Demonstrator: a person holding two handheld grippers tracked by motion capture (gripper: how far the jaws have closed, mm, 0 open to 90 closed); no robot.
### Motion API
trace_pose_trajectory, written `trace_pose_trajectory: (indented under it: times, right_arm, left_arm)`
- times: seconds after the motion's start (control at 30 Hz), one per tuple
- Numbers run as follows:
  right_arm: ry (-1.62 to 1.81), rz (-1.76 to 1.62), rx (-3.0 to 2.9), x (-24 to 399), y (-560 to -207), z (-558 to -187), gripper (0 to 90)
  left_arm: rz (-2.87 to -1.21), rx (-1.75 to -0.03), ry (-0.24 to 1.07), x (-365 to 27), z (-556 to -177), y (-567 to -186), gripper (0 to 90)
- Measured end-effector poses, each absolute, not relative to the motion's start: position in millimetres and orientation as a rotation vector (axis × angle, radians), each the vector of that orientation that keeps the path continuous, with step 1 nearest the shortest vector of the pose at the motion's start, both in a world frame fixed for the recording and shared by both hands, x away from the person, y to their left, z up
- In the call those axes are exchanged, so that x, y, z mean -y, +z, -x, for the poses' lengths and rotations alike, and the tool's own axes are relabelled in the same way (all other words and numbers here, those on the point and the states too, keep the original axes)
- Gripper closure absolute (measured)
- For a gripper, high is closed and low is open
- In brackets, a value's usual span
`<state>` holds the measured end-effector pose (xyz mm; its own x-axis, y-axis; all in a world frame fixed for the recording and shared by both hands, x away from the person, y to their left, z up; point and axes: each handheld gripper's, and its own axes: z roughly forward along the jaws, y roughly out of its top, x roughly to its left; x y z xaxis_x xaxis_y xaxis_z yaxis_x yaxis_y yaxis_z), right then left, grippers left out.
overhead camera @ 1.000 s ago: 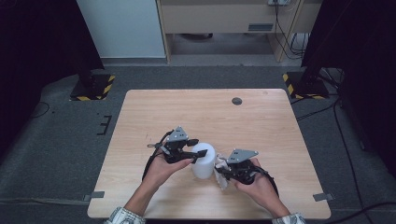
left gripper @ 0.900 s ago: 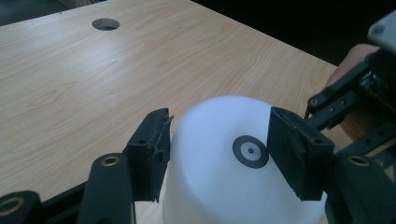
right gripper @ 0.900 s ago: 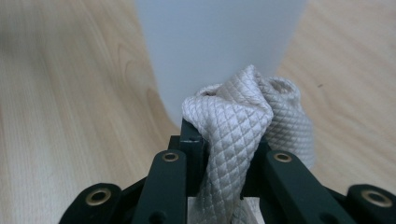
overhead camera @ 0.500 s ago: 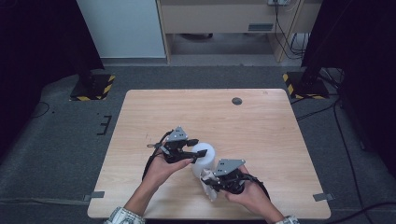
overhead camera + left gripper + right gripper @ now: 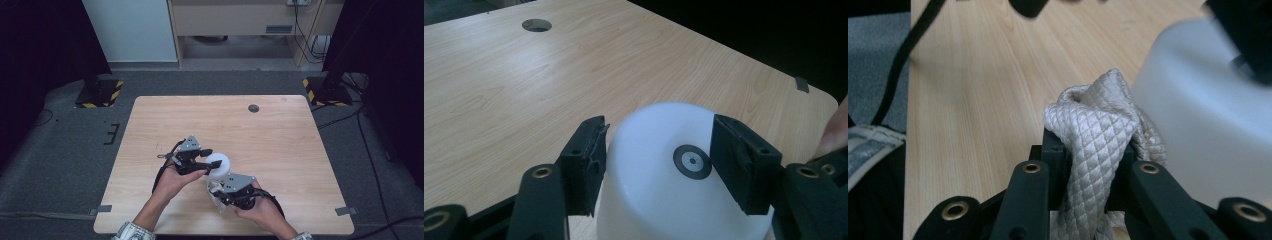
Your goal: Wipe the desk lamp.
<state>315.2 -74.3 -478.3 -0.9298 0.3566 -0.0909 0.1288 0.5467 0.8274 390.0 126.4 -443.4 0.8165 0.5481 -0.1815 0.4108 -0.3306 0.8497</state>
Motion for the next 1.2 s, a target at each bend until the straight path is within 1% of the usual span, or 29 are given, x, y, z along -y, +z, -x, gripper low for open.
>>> trace_pose_trajectory:
  times: [0.27, 0.4, 0.53, 0.73, 0.77, 0.8, 0.87, 1.0, 1.2]
  right_arm:
    - [1.242, -0.428, -2.621, 68.6, -501.5, -320.5, 77.4]
    - [1.208, -0.442, -2.648, 67.6, -507.2, -321.4, 77.4]
    - [1.228, -0.447, -2.631, 68.2, -501.0, -319.7, 77.3]
    - [1.377, -0.451, -2.530, 77.2, -471.4, -317.2, 77.4]
    - [1.377, -0.451, -2.530, 77.2, -471.4, -317.2, 77.4]
    - [1.408, -0.446, -2.490, 79.6, -461.8, -315.2, 77.3]
    - [1.401, -0.427, -2.471, 78.7, -457.9, -313.5, 77.2]
    - [1.379, -0.410, -2.460, 74.2, -460.5, -312.1, 77.3]
    - [1.266, -0.394, -2.529, 63.2, -483.8, -316.3, 77.2]
  left_arm:
    - [-1.962, -0.717, 0.167, -125.9, -390.0, -443.9, 39.2]
    - [-1.962, -0.718, 0.166, -125.9, -390.1, -443.9, 39.2]
    - [-1.964, -0.718, 0.165, -126.0, -390.2, -443.8, 39.2]
    - [-1.965, -0.720, 0.162, -126.2, -390.4, -443.7, 39.2]
    - [-1.965, -0.720, 0.162, -126.2, -390.4, -443.7, 39.2]
    - [-1.965, -0.720, 0.162, -126.0, -390.4, -443.7, 39.2]
    - [-1.966, -0.722, 0.159, -126.3, -390.5, -443.5, 39.2]
    - [-1.964, -0.726, 0.157, -126.2, -390.4, -443.6, 39.2]
    - [-1.964, -0.726, 0.158, -126.0, -390.5, -443.6, 39.3]
